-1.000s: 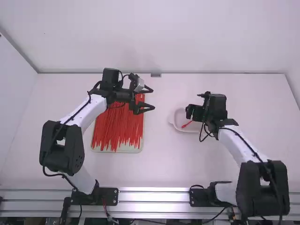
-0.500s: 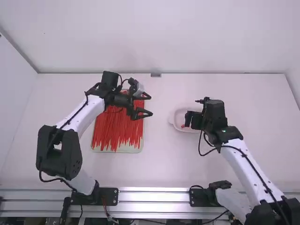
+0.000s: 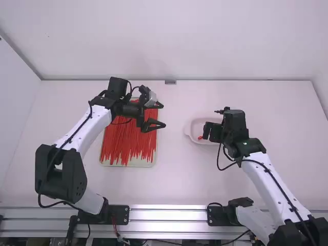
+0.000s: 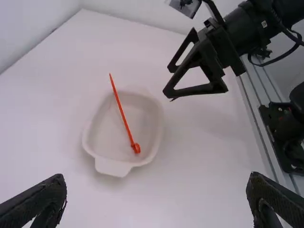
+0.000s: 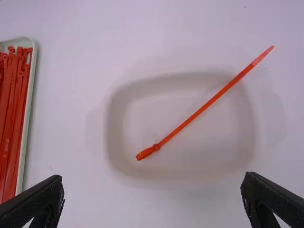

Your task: Fasten the cable tie

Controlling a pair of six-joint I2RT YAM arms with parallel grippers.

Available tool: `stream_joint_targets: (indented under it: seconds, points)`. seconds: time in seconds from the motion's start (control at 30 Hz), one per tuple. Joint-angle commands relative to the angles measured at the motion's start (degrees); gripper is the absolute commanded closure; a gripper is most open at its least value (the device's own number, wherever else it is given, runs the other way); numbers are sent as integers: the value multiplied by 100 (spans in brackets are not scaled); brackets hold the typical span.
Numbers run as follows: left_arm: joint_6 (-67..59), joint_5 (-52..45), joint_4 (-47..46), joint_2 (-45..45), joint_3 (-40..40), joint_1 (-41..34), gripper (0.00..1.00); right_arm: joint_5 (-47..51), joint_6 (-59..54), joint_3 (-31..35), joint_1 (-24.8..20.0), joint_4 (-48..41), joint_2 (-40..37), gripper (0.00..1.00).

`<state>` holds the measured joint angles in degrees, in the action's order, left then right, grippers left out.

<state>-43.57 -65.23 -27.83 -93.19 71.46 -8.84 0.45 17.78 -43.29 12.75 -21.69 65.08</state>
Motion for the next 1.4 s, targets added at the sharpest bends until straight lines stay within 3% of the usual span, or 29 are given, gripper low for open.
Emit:
stream_joint_targets:
  seconds: [0.0, 0.23, 0.57, 0.83, 1.03, 1.37]
  points:
    - [-85, -2, -17, 85, 90, 35, 1, 46, 20, -101, 4, -31, -68, 1]
    - [217, 294, 302, 385, -210, 344, 6, -45, -290, 211, -305, 281, -379, 6]
    - [1050, 1127, 1136, 1219, -1044, 884, 21, -45, -1244, 1165, -1259, 1235, -1333, 23]
    - [1918, 1995, 2004, 2087, -1912, 884, 36, -45, -1778, 2176, -1275, 2169, -2344, 40]
    - [2666, 2743, 2752, 2835, -2660, 884, 49, -45, -1778, 2982, -1275, 2169, -3150, 54]
    - [4017, 4093, 2783, 4185, -4010, 884, 72, -45, -1778, 4231, -1275, 2169, -4399, 76]
